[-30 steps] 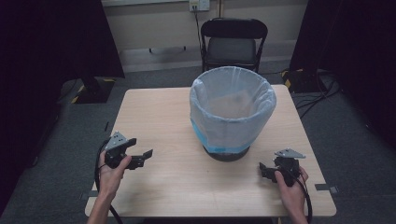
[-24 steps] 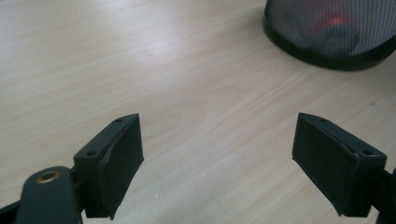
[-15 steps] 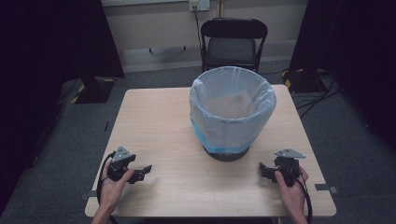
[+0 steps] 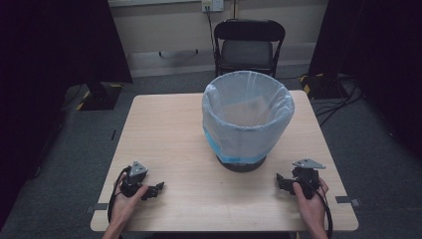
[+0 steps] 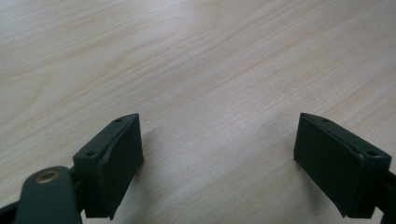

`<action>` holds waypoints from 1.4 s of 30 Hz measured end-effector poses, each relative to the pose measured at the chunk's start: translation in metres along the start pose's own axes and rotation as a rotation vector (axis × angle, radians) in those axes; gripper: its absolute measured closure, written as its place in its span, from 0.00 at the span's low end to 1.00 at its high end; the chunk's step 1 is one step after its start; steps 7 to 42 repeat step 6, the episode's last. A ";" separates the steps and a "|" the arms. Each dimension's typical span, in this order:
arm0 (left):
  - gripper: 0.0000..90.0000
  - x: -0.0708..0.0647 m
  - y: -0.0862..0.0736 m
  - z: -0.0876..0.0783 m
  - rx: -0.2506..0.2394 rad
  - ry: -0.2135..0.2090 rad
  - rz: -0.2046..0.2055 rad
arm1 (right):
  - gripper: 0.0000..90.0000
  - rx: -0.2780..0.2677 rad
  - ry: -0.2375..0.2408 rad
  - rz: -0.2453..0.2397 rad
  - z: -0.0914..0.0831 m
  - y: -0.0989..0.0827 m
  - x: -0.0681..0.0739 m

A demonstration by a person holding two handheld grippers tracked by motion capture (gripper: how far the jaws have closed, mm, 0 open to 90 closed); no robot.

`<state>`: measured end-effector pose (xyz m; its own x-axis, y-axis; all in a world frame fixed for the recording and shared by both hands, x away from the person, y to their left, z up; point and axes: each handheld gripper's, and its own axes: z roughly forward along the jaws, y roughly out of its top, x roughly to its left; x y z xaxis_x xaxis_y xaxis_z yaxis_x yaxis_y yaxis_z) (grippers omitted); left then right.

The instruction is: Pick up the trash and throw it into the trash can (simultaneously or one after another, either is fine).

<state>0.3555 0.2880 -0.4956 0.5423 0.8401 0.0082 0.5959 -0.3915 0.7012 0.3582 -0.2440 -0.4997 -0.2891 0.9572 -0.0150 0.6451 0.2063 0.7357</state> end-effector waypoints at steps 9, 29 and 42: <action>0.10 0.005 -0.006 0.002 -0.039 -0.006 -0.010 | 0.14 0.000 0.000 0.000 0.000 0.000 0.000; 0.10 0.005 -0.006 0.002 -0.039 -0.006 -0.010 | 0.14 0.000 0.000 0.000 0.000 0.000 0.000; 0.10 0.005 -0.006 0.002 -0.039 -0.006 -0.010 | 0.14 0.000 0.000 0.000 0.000 0.000 0.000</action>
